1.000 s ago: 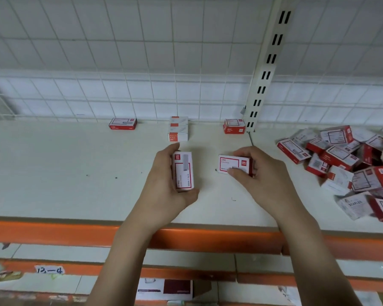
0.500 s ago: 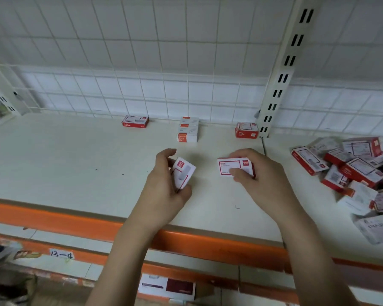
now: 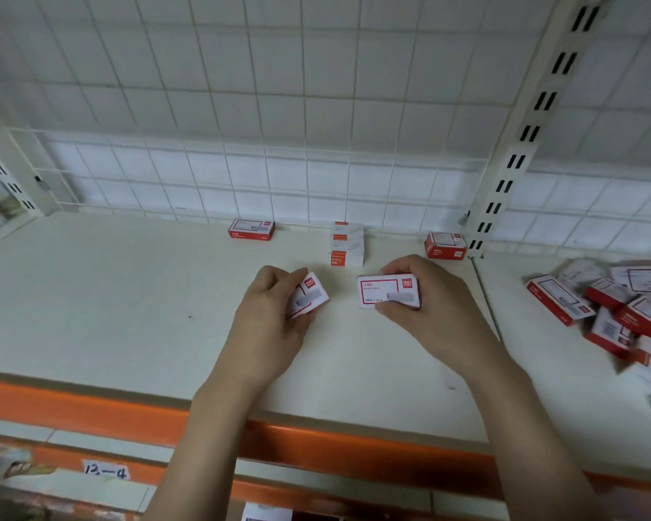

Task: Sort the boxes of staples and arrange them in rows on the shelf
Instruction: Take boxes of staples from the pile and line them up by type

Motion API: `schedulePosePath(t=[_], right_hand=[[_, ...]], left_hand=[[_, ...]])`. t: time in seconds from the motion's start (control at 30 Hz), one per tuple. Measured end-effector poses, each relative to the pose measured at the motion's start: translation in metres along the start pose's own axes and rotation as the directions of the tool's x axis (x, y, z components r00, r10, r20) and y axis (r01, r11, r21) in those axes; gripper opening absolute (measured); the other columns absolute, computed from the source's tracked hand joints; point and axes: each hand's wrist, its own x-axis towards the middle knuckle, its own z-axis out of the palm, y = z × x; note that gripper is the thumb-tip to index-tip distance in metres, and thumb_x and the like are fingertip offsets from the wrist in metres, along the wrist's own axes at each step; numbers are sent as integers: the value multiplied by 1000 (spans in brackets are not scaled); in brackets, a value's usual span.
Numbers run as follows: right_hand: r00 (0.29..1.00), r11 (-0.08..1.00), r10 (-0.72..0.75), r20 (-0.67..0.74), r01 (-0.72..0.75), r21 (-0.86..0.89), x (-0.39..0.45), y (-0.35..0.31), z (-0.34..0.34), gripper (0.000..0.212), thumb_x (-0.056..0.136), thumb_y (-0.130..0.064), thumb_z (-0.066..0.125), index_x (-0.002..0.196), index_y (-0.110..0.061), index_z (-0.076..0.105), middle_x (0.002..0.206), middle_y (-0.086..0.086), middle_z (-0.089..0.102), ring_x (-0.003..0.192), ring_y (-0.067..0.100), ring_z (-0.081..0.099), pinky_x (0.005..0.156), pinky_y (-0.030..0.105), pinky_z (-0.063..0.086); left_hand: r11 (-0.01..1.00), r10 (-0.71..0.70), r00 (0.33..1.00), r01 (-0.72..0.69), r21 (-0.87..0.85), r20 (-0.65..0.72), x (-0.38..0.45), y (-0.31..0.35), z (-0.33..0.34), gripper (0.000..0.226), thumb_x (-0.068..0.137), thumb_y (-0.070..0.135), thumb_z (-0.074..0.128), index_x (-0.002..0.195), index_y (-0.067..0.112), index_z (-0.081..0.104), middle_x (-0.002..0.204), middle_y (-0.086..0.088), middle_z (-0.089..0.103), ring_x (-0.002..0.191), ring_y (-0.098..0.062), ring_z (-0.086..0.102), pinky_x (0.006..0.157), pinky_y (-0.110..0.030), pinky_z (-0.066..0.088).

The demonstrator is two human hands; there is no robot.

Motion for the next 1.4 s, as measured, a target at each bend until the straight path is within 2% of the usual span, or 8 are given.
schedulePosePath(t=[0.13,0.3,0.47,0.6,0.8,1.0,1.33,1.4], right_hand=[[1000,1000,16,-13,-16,-16,13,-19,31,44,76,-4,69,112,-24,51,106,-5,52,90,-9,49,71,-4,33],[998,998,28,-55,-32,-62,30,-53,84,42,78,2,60,114,-19,52,107,-3,47,87,-1,45,73,-3,31],[996,996,25,-90,-33,-85,37,-81,126,38,76,-13,72,110,-18,56,103,-10,40,83,-14,45,75,-2,33],[996,987,25,-83,-38,-157,38,-90,143,37,75,-21,74,109,-21,59,98,-12,47,84,-1,48,74,2,34],[993,968,41,-115,-68,-243,42,-97,159,37,76,-22,74,110,-21,60,97,-15,48,93,15,52,73,11,32],[992,941,58,-113,-92,-325,59,-98,167,41,78,-29,73,115,-19,59,105,-3,56,95,20,54,79,26,39],[991,895,133,-27,-132,-426,60,-93,177,45,86,-32,62,128,-21,52,123,-2,53,105,24,47,92,36,39],[991,891,135,-5,-124,-436,61,-93,178,45,88,-29,60,131,-21,51,130,-2,51,111,24,46,95,35,38]], left_hand=[[998,52,997,-54,30,60,14,-39,-20,48,78,2,68,124,4,57,103,-8,54,91,-27,57,74,-14,33],[989,69,987,-87,121,146,24,-91,-63,50,74,28,50,120,12,61,107,-6,62,93,-32,57,79,-37,46],[975,105,974,-140,170,202,37,-135,-97,42,76,29,51,112,13,66,103,-3,66,92,-29,59,75,-32,45],[978,135,964,-167,125,229,68,-160,-114,36,79,31,54,110,16,66,101,1,67,95,-24,59,77,-34,47],[954,201,936,-254,162,290,120,-190,-107,14,87,10,57,99,9,65,91,-3,64,88,-26,58,73,-34,45],[940,174,912,-267,214,371,137,-205,-88,28,91,12,51,117,8,63,118,-9,62,113,-27,53,91,-33,41],[870,174,911,-320,375,374,151,-210,-66,30,95,15,43,120,17,59,118,2,58,116,-23,45,89,-31,33],[861,148,911,-310,403,385,152,-208,-66,33,96,15,41,125,19,56,126,2,54,120,-23,42,93,-32,31]])
